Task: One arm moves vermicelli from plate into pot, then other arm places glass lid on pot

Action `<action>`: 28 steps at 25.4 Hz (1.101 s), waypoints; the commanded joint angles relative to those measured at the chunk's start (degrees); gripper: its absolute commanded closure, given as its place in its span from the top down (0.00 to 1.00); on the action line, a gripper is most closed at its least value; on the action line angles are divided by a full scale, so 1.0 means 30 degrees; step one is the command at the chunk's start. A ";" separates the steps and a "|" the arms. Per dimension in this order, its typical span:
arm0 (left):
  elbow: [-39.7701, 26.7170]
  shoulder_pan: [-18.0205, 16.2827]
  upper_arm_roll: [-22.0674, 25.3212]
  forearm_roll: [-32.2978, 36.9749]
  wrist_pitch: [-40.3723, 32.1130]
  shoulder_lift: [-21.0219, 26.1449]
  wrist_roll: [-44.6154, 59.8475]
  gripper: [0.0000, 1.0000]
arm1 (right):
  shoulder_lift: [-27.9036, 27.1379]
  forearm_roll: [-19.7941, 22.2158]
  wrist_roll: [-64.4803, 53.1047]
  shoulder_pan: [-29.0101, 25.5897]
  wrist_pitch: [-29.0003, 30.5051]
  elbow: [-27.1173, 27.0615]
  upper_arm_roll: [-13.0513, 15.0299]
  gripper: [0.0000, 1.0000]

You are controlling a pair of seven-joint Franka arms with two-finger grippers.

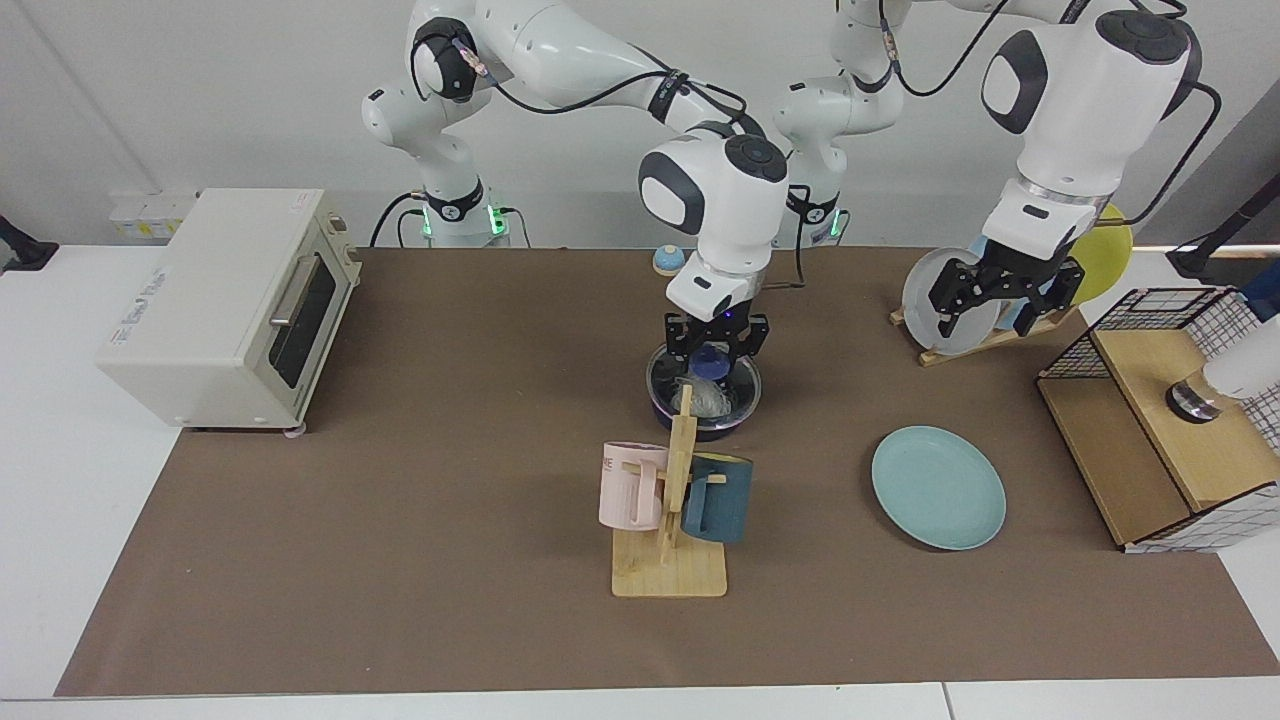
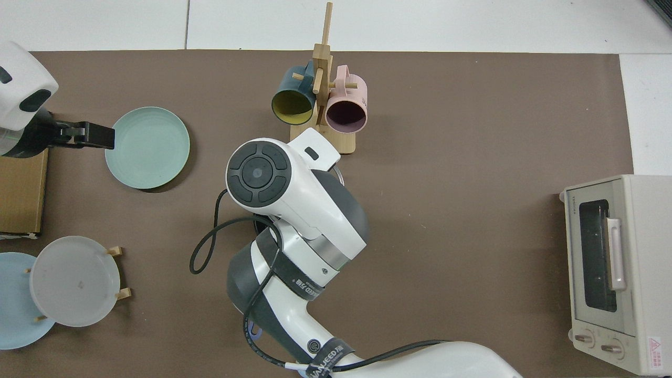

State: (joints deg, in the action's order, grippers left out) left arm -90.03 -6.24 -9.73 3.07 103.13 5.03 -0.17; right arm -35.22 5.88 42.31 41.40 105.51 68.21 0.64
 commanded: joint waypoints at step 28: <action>-0.0080 0.3780 0.4033 0.0060 -0.0892 -0.0445 0.0084 1.00 | 0.1134 -0.1550 -0.0687 -0.0175 -0.0279 0.1872 -0.0124 0.00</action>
State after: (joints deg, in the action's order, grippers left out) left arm -90.01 4.07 1.44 3.07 101.44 4.65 -0.03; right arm -34.57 3.18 42.04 41.56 103.71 70.44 0.60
